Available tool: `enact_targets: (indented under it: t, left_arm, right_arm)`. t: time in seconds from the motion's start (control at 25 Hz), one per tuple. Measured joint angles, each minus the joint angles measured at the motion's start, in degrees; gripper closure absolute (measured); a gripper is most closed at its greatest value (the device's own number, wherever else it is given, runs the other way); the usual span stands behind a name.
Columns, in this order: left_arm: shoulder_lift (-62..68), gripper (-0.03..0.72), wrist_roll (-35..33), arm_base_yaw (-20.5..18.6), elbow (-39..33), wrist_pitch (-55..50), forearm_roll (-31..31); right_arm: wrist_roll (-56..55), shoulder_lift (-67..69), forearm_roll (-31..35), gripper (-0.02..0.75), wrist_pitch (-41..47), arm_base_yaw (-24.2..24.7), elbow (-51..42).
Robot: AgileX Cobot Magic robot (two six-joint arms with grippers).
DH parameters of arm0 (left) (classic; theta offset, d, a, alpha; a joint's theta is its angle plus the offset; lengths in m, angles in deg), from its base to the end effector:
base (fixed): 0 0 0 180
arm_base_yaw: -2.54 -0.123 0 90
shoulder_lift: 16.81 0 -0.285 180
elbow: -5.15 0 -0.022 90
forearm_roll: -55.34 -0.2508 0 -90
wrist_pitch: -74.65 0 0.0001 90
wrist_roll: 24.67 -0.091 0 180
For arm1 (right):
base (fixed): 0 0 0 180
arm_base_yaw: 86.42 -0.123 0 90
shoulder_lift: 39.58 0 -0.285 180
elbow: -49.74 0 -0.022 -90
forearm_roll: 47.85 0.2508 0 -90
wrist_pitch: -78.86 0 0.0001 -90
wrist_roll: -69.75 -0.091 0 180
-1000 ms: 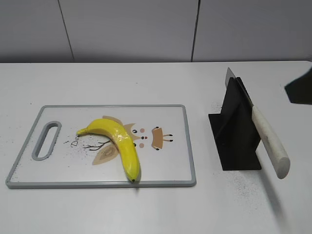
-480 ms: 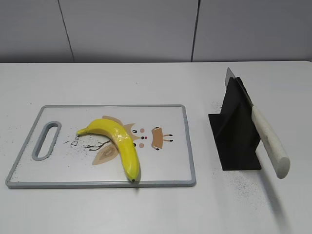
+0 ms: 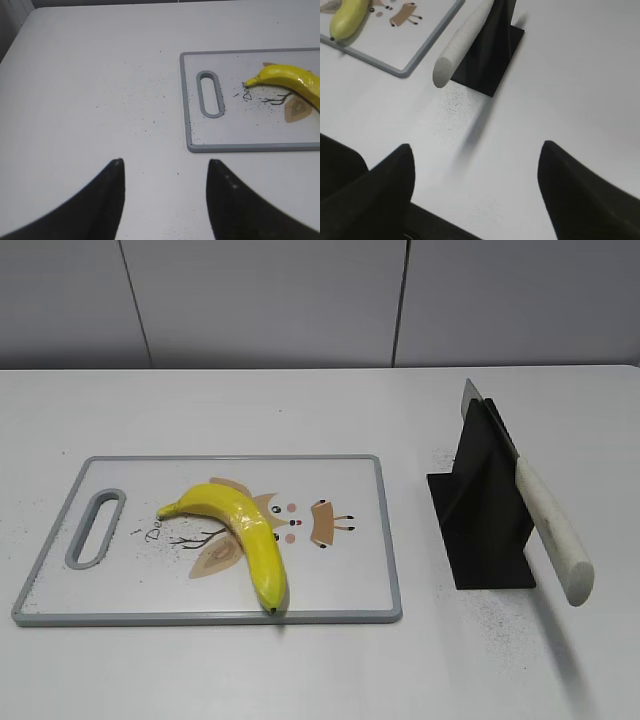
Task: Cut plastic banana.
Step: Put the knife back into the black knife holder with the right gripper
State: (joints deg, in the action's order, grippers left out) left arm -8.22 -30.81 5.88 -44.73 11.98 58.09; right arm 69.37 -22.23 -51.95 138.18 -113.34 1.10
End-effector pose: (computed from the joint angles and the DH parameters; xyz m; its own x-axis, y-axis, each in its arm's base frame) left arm -0.0020 -0.0038 0.2684 -0.5059 0.1146 -0.8549 0.1381 0.9891 0.0508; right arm 0.0224 0.0051 0.2776 -0.5021 -0.2885 -0.8153 -0.4223 0.9045 -0.0599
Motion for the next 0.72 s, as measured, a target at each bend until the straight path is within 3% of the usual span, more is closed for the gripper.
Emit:
enact_targets:
  t: [0.4, 0.72]
  left_arm:
    - [0.0, 0.196, 0.0, 0.0, 0.0, 0.0, 0.0]
    - [0.0, 0.196, 0.0, -0.07, 0.0, 0.0, 0.02]
  right_arm:
    - [0.06, -9.66, 0.06, 0.158, 0.05, 1.04, 0.0]
    - [0.06, -9.88, 0.43, 0.158, 0.05, 14.74, 0.0]
